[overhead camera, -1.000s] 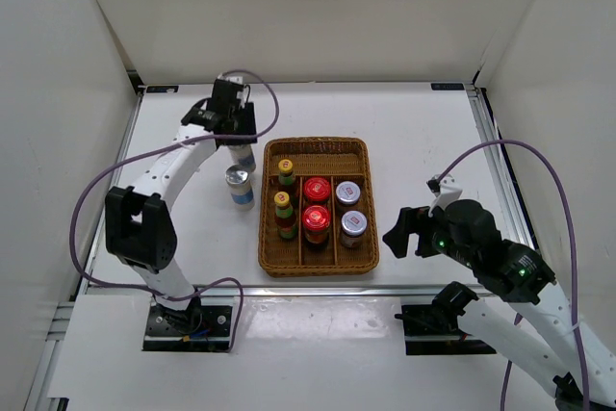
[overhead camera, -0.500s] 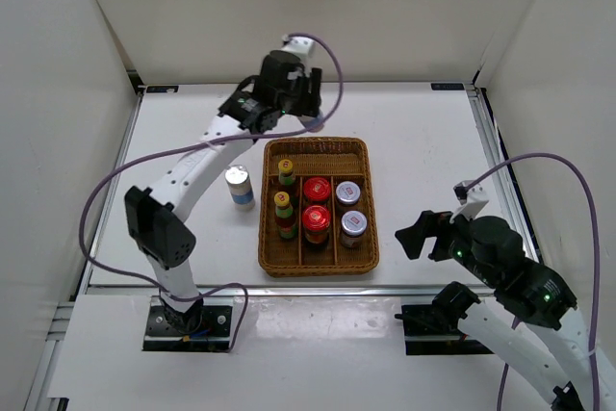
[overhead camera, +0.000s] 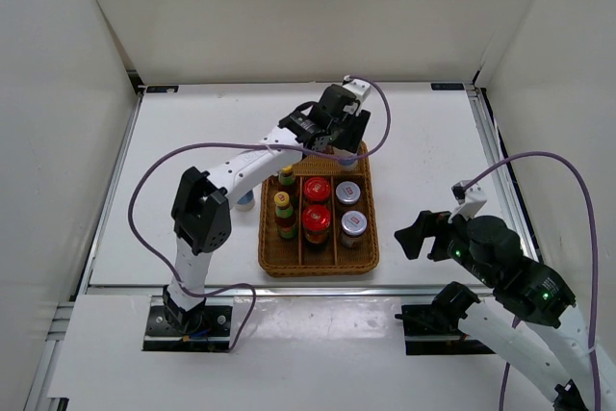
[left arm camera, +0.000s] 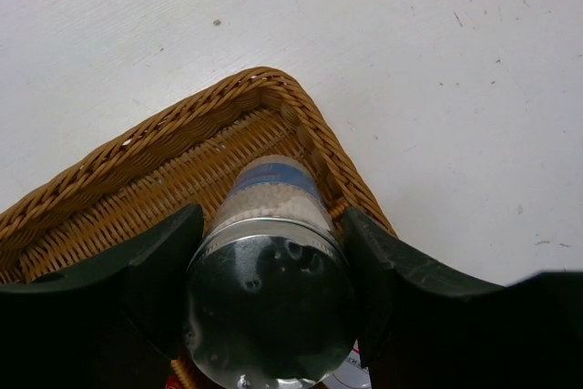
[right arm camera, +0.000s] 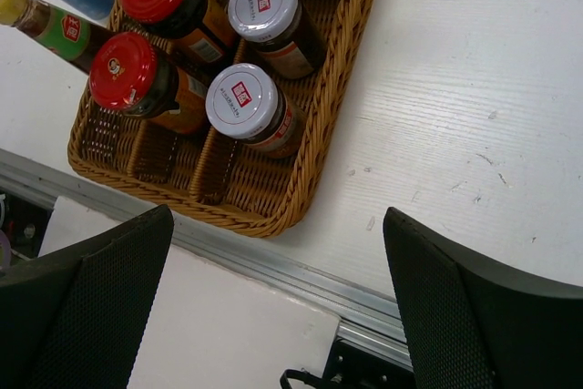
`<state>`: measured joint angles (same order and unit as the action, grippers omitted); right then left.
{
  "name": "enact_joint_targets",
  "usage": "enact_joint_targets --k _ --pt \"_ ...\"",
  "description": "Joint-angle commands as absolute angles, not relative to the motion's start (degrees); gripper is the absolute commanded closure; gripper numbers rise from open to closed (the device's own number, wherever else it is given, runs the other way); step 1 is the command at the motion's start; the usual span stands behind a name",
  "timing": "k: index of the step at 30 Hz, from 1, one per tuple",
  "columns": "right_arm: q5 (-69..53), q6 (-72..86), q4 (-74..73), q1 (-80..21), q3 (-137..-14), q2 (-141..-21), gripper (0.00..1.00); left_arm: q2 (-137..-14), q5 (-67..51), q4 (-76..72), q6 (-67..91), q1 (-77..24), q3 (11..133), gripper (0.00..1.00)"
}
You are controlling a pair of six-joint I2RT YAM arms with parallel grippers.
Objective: Organize the condiment bottles
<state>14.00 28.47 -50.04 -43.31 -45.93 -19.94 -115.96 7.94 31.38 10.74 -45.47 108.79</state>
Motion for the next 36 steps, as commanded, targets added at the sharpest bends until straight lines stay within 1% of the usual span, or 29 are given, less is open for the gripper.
enact_joint_targets --k 1,3,4,6,10,12,15,16,17,21,24,25,27,28,29,31,32,33,34,35,36 --pt "15.29 29.00 -49.48 -43.77 -45.70 -19.51 0.01 -115.14 8.53 27.87 10.46 -44.91 111.80 0.60" --pt "15.29 29.53 -49.48 -44.30 -45.70 -19.51 0.01 -115.84 8.53 27.86 10.46 -44.91 111.27 0.54" --pt "15.29 29.53 -49.48 -44.30 -45.70 -19.51 0.01 -116.45 8.53 27.86 9.85 -44.91 111.27 0.48" --pt "15.29 29.53 -49.48 -44.30 -45.70 -19.51 0.01 -117.07 8.53 27.86 9.84 -44.91 111.27 0.44" --pt "15.29 29.53 -49.48 -44.30 -45.70 -19.51 0.01 -118.21 9.05 27.86 9.32 -44.91 111.27 0.42" --pt "15.29 29.53 -49.48 -44.30 -45.70 -19.51 0.01 -118.83 9.05 27.86 9.32 -44.91 111.27 0.39" --pt "15.29 29.53 -49.48 -44.30 -45.70 -19.51 0.01 -119.36 9.58 28.38 9.32 -44.91 112.32 0.19" --pt "15.29 29.53 -49.48 -44.30 -45.70 -19.51 0.01 -119.36 10.54 28.39 9.32 -44.91 112.32 0.04" --pt "15.29 29.53 -49.48 -44.30 -45.70 -19.51 0.01 -118.83 11.24 28.39 8.79 -44.91 112.32 0.00" --pt "15.29 29.53 -49.48 -44.82 -45.70 -19.51 0.01 -116.11 13.79 30.67 8.09 -44.91 115.30 0.00" --pt "15.29 29.53 -49.48 -45.43 -45.70 -19.51 0.01 -110.23 16.42 32.86 5.89 -42.81 118.56 0.00" --pt "15.29 29.53 -49.48 -45.44 -45.70 -19.51 0.01 -105.52 17.48 32.87 4.84 -41.93 118.04 0.00" --pt "15.29 29.53 -49.48 -45.44 -45.70 -19.51 0.01 -99.96 21.07 32.34 4.83 -40.87 115.68 0.00" --pt "15.29 29.53 -49.48 -45.44 -45.70 -19.51 0.01 -97.23 21.96 32.34 4.83 -40.17 112.18 0.00" --pt "14.77 29.53 -49.48 -45.44 -45.70 -19.51 0.01 -91.46 22.67 32.34 4.83 -38.69 109.80 0.00" --pt "14.77 29.53 -49.48 -45.44 -45.70 -19.51 0.01 -85.46 25.04 32.34 5.44 -37.36 103.57 0.00" --pt "14.77 29.53 -49.48 -45.44 -45.70 -19.51 0.01 -79.34 25.66 31.47 6.84 -36.14 95.44 0.00" --pt "14.77 29.53 -49.48 -45.44 -45.70 -19.51 0.01 -76.41 26.45 30.86 7.81 -35.60 91.10 0.00" --pt "14.16 29.53 -49.48 -45.44 -45.70 -19.51 0.01 -73.68 26.45 30.85 9.04 -35.07 82.88 0.00" --pt "14.15 29.53 -48.96 -45.96 -45.70 -19.51 0.01 -68.87 25.58 30.85 12.01 -33.85 79.23 0.00" --pt "14.15 29.53 -48.96 -45.97 -45.70 -19.51 0.01 -66.82 24.97 30.85 13.43 -33.14 75.97 0.00"
